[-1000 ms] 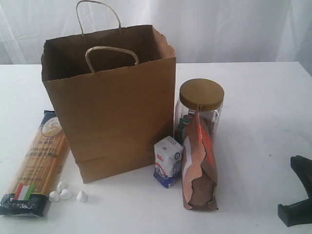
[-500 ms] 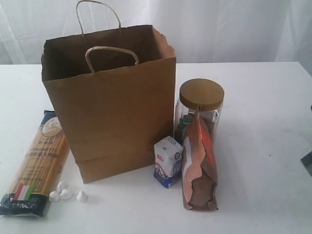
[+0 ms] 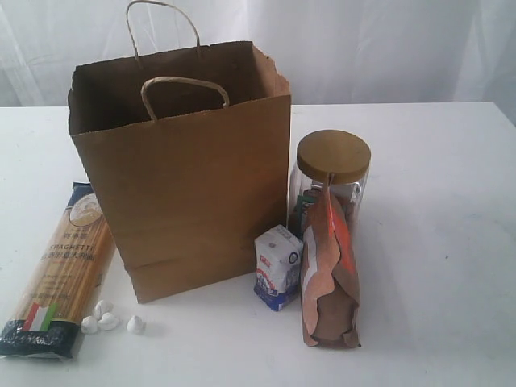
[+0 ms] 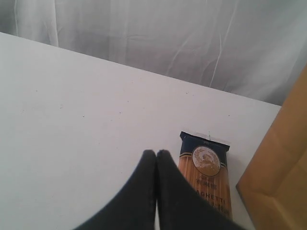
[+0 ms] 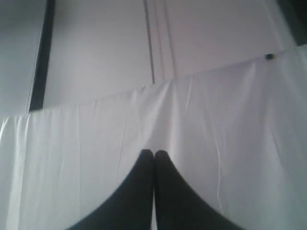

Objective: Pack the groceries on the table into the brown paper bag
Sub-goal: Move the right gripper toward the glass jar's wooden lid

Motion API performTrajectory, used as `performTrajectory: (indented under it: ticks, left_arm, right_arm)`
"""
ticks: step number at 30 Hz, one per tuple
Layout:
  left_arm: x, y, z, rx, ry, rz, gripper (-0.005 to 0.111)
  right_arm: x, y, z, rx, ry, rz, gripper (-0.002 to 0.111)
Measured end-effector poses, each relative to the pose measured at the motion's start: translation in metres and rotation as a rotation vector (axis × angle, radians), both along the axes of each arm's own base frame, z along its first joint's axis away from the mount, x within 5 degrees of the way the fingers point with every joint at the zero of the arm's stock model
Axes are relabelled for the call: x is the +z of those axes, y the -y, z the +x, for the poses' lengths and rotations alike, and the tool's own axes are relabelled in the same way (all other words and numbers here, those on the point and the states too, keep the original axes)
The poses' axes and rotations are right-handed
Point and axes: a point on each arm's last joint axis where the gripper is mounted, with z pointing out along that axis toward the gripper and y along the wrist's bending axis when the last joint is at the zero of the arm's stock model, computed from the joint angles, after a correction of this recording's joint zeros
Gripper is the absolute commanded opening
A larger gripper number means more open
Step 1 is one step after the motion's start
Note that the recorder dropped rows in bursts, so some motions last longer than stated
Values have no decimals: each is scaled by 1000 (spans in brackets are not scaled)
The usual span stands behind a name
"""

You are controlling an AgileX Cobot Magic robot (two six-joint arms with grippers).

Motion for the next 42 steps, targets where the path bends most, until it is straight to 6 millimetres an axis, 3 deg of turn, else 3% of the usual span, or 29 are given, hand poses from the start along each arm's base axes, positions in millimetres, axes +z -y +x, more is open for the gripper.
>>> performTrajectory:
  ticks: [2,4,5,9,12,17,24,29,34,39,42]
  left_arm:
    - [0,0,0,0,-1,0,0]
    - [0,0,0,0,-2,0,0]
    - [0,0,0,0,-4,0,0]
    - [0,0,0,0,-4,0,0]
    - [-1,0,0,1,-11,-1,0]
    - [-2,0,-1,2,-31,-2,0]
    - [-2,0,-1,2,-31,-2,0]
    - [-2,0,-1,2,-31,-2,0]
    - [-2,0,-1,2,-31,-2,0]
    - [-2,0,-1,2,-33,-2,0]
    - [-2,0,-1,2,-33,-2,0]
  right_arm:
    - [14,-9,17,-42,-113,-167,0]
    - [11,-12,46,-137,-324,-363,0]
    - [3,-12,59,-180,-426,-431,0]
    - [-58,0,108,-351,-971,-661,0]
    - [-82,5,118,-377,-1223,-656,0]
    - [-90,-1,113,-256,-1462,-677,0]
    - [-79,-24,97,126,-1601,-848,0]
    - [-59,-29,107,168,-1571,-865,0]
    - [-35,-40,139,218,-1557,-855,0]
    - [-46,-52,185,240,-1583,-861,0]
    - [-58,-60,196,267,-1600,-898,3]
